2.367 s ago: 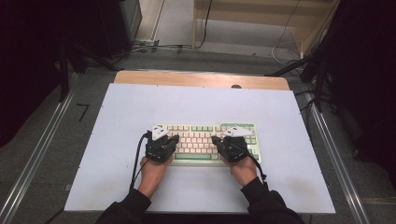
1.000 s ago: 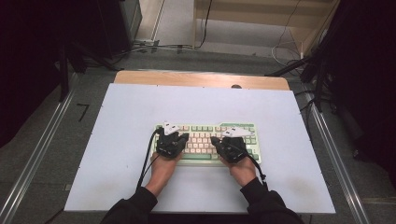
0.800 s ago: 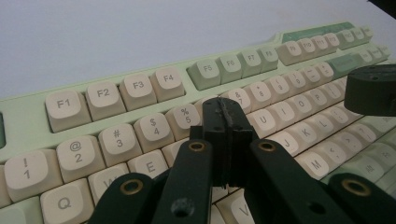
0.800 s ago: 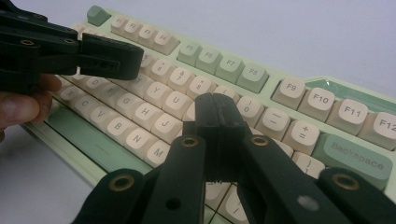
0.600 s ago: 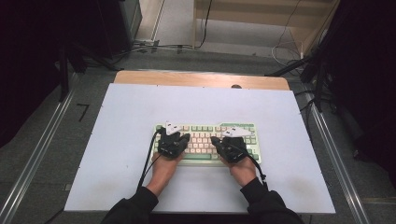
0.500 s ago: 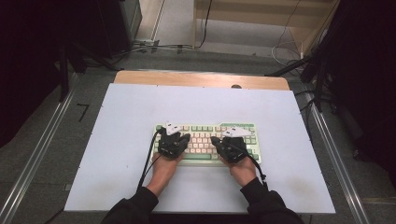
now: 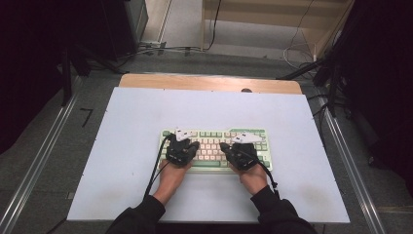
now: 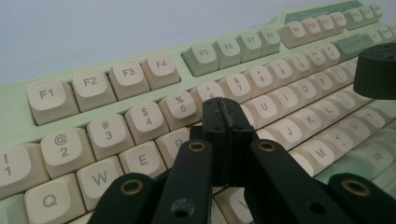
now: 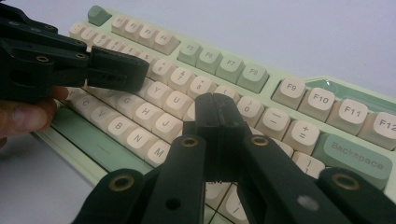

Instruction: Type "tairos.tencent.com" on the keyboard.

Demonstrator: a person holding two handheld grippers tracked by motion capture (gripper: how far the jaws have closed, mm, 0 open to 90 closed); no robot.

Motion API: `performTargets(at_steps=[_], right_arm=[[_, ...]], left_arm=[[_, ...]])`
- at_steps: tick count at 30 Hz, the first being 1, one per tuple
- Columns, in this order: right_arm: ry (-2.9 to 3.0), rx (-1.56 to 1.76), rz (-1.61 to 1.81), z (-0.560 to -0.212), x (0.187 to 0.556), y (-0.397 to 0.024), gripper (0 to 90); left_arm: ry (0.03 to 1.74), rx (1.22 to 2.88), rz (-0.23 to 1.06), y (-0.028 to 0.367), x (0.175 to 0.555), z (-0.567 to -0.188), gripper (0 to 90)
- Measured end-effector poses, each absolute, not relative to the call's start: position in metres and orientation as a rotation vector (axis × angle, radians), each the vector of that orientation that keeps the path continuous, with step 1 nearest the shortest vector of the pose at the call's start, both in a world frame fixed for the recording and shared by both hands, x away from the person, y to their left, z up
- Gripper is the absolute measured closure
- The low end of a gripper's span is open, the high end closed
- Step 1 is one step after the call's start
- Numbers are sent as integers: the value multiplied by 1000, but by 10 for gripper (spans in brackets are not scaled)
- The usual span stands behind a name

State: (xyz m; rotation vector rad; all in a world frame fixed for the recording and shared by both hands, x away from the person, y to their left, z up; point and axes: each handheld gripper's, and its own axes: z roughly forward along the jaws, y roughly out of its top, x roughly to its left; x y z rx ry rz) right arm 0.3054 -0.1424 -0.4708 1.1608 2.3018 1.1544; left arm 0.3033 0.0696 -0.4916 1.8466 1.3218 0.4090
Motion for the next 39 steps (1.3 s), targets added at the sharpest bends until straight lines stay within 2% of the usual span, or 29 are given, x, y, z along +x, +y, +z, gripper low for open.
performTargets(at_steps=[17, 39], right_arm=[[2298, 1163, 1164, -470, 305, -144, 874], [2304, 1159, 1160, -470, 304, -143, 874]], left_arm=[[1340, 1755, 457, 86, 298, -482, 900], [1395, 1751, 465, 106, 296, -489, 900]])
